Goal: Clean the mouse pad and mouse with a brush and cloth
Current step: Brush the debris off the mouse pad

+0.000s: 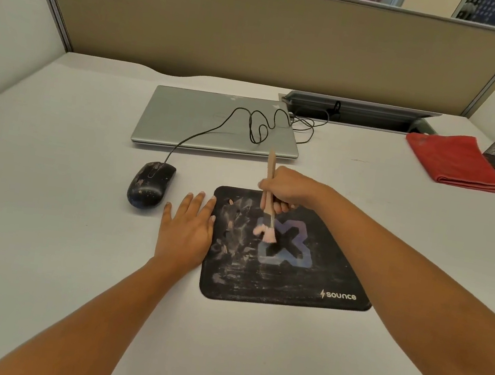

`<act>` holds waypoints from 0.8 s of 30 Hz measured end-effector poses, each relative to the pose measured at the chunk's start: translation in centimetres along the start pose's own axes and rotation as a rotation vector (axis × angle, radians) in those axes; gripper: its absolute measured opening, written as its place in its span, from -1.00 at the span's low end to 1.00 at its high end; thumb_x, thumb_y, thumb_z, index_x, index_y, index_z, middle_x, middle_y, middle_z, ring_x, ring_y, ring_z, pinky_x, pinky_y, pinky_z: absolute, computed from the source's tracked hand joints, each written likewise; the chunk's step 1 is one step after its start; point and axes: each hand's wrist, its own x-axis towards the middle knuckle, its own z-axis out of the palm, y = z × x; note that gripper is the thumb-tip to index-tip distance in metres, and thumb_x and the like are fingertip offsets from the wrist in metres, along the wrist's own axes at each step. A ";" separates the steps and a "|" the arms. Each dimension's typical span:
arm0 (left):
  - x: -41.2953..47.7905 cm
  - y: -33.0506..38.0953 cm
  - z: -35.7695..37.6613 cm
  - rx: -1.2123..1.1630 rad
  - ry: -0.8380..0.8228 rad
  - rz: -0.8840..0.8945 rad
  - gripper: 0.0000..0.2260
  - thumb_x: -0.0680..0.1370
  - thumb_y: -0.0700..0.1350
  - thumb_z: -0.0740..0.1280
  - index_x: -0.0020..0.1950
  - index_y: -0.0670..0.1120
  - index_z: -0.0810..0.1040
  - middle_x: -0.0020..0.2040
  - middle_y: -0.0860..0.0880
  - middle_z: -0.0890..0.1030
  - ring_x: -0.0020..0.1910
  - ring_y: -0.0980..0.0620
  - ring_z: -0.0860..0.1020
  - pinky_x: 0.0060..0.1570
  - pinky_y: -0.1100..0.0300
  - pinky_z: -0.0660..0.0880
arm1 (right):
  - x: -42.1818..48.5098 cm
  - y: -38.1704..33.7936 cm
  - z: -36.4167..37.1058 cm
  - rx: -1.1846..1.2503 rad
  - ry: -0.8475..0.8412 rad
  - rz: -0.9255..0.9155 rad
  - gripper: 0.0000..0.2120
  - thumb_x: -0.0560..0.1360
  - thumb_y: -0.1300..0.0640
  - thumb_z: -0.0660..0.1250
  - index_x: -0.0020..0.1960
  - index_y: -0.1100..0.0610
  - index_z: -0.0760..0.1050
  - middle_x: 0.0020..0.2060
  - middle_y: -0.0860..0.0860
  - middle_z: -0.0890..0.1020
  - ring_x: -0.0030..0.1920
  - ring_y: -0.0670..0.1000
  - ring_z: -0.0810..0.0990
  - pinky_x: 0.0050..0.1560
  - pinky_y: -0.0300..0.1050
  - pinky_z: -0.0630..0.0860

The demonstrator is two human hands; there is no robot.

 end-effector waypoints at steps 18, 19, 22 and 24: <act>-0.1 0.0 -0.1 0.014 -0.004 0.006 -0.54 0.62 0.08 -0.15 0.52 0.04 -0.03 0.55 0.00 0.02 0.52 -0.01 -0.06 0.46 -0.07 -0.14 | -1.4 1.5 0.2 0.093 0.288 -0.176 -0.57 0.59 -0.02 0.12 -0.16 0.27 0.59 -0.51 0.00 0.55 -0.56 -0.14 0.48 -0.49 -0.35 0.41; 0.0 0.0 -0.1 0.016 -0.005 0.006 -0.54 0.62 0.08 -0.15 0.52 0.04 -0.03 0.55 0.01 0.01 0.53 -0.01 -0.06 0.45 -0.07 -0.14 | -1.8 1.6 0.1 0.102 0.199 -0.158 -0.56 0.60 0.00 0.11 -0.18 0.28 0.59 -0.54 0.01 0.55 -0.60 -0.14 0.46 -0.53 -0.37 0.39; 0.0 0.0 -0.1 0.015 -0.011 0.007 -0.54 0.62 0.08 -0.15 0.52 0.04 -0.04 0.55 0.00 0.01 0.53 -0.01 -0.06 0.45 -0.07 -0.15 | -2.8 1.6 -0.7 0.048 0.018 -0.113 -0.53 0.61 0.04 0.08 -0.22 0.29 0.60 -0.57 0.01 0.56 -0.61 -0.12 0.45 -0.56 -0.37 0.36; 0.0 0.0 0.0 0.017 -0.006 0.010 -0.54 0.62 0.07 -0.15 0.52 0.04 -0.03 0.55 0.00 0.01 0.52 -0.01 -0.06 0.45 -0.08 -0.14 | -2.8 1.4 -0.9 0.089 0.105 -0.116 -0.53 0.62 0.03 0.07 -0.23 0.28 0.59 -0.59 -0.01 0.56 -0.61 -0.12 0.44 -0.56 -0.37 0.35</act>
